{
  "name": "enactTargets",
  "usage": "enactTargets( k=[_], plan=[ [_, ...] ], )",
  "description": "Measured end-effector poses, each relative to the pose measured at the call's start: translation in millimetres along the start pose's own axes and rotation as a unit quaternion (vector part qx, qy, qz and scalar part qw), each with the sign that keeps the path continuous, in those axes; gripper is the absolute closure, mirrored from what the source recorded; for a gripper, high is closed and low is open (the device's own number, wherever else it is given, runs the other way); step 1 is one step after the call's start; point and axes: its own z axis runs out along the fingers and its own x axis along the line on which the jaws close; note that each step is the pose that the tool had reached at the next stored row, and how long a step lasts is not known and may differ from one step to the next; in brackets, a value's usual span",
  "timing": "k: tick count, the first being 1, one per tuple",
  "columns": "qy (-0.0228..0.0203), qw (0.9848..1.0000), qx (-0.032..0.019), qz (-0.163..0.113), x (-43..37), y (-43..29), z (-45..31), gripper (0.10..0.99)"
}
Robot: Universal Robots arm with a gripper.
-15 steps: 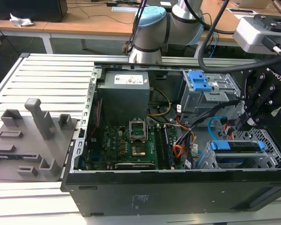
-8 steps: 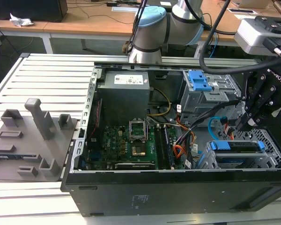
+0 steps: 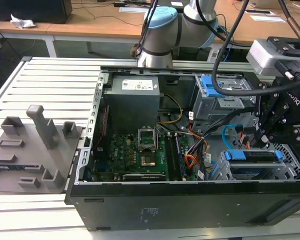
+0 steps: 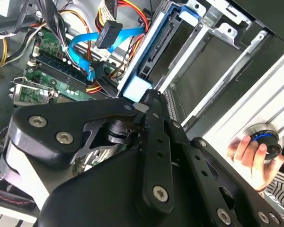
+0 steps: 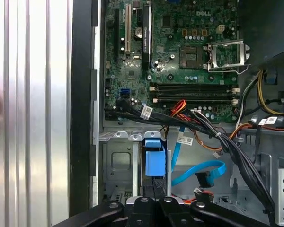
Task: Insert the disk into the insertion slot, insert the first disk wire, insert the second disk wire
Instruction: 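Insert the disk into the insertion slot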
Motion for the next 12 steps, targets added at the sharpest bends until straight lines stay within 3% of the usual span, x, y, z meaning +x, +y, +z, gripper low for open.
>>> enactTargets(
  k=[5, 12],
  plan=[
    [0.0, 1.0, -0.0002, 0.0, -0.1, -7.1, 10.8, 0.98],
    [0.0, 1.0, -0.0002, 0.0, -0.2, -7.8, 11.4, 0.98]
  ],
)
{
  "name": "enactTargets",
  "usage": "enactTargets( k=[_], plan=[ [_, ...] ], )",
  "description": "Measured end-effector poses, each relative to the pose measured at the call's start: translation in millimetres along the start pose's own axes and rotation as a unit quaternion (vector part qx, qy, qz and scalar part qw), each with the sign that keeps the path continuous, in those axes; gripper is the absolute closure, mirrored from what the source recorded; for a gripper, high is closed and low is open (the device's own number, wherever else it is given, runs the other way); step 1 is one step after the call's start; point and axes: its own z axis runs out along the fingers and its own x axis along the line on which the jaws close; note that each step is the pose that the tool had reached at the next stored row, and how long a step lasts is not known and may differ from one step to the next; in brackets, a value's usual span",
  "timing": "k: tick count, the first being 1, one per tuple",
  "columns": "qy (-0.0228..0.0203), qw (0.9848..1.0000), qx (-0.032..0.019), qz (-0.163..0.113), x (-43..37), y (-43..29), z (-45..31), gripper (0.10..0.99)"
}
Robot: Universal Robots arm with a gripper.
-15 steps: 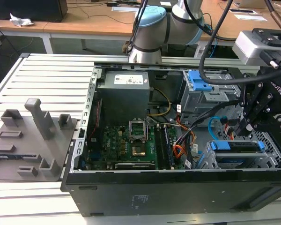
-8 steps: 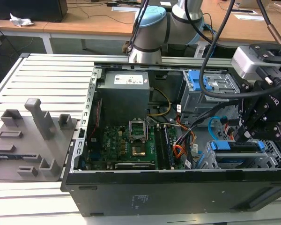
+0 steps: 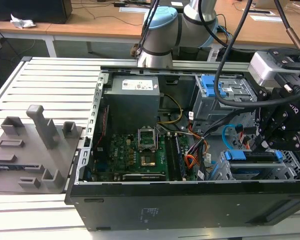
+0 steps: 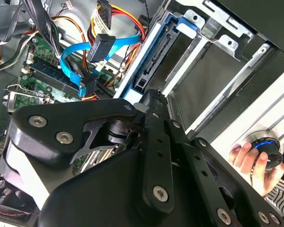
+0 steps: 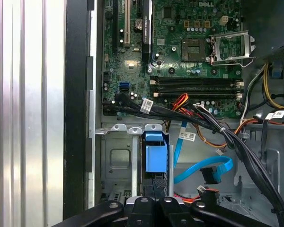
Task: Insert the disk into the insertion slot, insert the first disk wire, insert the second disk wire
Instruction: 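Insert the disk into the insertion slot, then insert the first disk wire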
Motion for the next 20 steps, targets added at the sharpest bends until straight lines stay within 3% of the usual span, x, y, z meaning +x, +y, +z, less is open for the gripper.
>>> enactTargets(
  k=[7, 12, 16, 18, 20],
  plan=[
    [-0.0001, 1.0, 0.0, 0.0, 0.0, -0.4, 0.2, 0.98],
    [0.0003, 1.0, 0.0, 0.0, -0.3, -15.5, -0.7, 0.98],
    [0.0003, 1.0, 0.0, 0.0, -0.3, -15.5, -10.5, 0.98],
    [0.0003, 1.0, 0.0, 0.0, -0.4, -15.1, -19.0, 0.98],
    [0.0002, 1.0, 0.0, 0.0, -0.4, -15.0, -20.6, 0.98]
  ],
)
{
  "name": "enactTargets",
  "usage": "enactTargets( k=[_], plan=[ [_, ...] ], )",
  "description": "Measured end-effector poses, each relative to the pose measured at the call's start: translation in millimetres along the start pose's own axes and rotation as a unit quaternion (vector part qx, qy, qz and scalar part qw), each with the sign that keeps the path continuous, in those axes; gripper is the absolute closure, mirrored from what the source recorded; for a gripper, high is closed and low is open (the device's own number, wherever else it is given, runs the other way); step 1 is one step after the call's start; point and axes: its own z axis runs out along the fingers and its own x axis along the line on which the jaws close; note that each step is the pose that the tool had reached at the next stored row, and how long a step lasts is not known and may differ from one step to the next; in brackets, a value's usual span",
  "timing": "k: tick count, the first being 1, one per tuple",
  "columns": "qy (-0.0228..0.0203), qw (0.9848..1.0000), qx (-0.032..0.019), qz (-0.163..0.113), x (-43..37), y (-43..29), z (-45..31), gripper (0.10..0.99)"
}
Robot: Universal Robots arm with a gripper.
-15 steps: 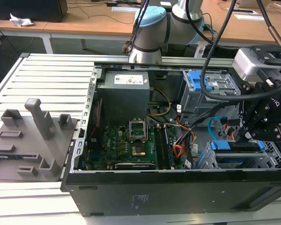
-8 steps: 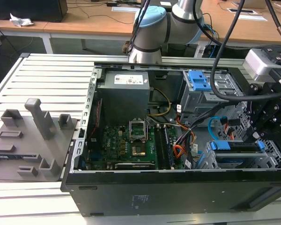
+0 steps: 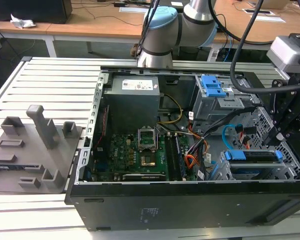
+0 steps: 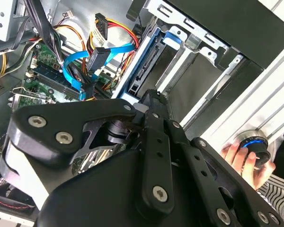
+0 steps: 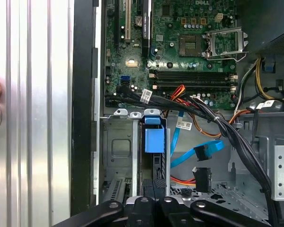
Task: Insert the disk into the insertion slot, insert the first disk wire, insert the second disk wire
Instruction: 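Insert the first disk wire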
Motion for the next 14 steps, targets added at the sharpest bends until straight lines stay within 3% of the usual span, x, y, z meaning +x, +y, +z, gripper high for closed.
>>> enactTargets(
  k=[7, 8, 9, 10, 14],
  plan=[
    [0.0001, 1.0, 0.0, 0.0, 0.0, 0.0, -0.4, 0.98],
    [0.0001, 1.0, 0.0, 0.0, 0.0, 0.0, -0.5, 0.918],
    [0.0001, 1.0, 0.0, 0.0, 0.0, 0.0, -0.5, 0.918],
    [0.0001, 1.0, 0.0, 0.0, 0.0, 0.0, -0.5, 0.784],
    [0.0001, 1.0, 0.0, 0.0, 0.0, 0.0, -0.7, 0.784]
  ],
)
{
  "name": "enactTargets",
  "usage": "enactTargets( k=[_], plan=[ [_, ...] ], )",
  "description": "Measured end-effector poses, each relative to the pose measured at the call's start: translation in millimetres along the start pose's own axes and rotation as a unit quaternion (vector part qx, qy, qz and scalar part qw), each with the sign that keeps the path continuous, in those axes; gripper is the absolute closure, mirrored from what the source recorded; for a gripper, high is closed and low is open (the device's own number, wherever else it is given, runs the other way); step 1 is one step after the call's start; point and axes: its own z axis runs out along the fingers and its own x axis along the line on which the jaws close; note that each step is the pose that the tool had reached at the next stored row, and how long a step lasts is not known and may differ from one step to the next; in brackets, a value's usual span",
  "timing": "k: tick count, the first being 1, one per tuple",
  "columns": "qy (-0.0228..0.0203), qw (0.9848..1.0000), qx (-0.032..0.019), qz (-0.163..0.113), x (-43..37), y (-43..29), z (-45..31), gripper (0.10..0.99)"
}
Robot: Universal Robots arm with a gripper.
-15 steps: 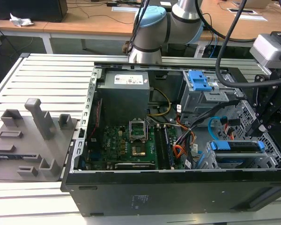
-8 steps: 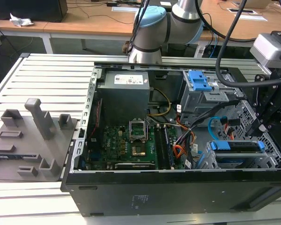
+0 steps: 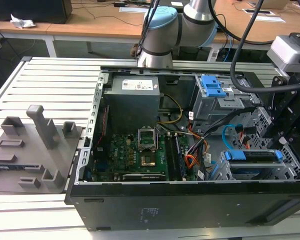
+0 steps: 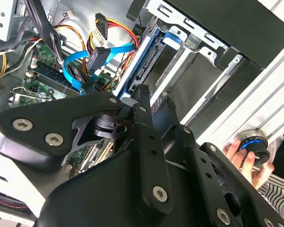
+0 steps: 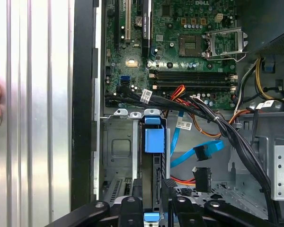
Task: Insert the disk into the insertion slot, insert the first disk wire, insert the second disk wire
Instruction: 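Insert the first disk wire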
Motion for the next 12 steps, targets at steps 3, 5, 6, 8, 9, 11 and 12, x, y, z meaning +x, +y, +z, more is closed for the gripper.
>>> enactTargets(
  k=[3, 5, 6, 8, 9, 11, 12],
  plan=[
    [0.0002, 1.0, 0.0, 0.0, -0.9, 0.1, -0.4, 0.784],
    [0.0, 1.0, 0.0, 0.0, -5.2, 0.0, -0.1, 0.784],
    [-0.0001, 1.0, 0.0, 0.0, -8.6, 0.0, -0.1, 0.784],
    [0.0, 1.0, 0.0, 0.0, -11.6, 0.0, -0.1, 0.784],
    [0.0, 1.0, 0.0, 0.0, -12.9, 0.0, -0.1, 0.784],
    [0.0, 1.0, 0.0, 0.0, -14.8, 0.0, -0.1, 0.784],
    [0.0, 1.0, 0.0, 0.0, -15.8, 0.0, -0.1, 0.784]
  ],
)
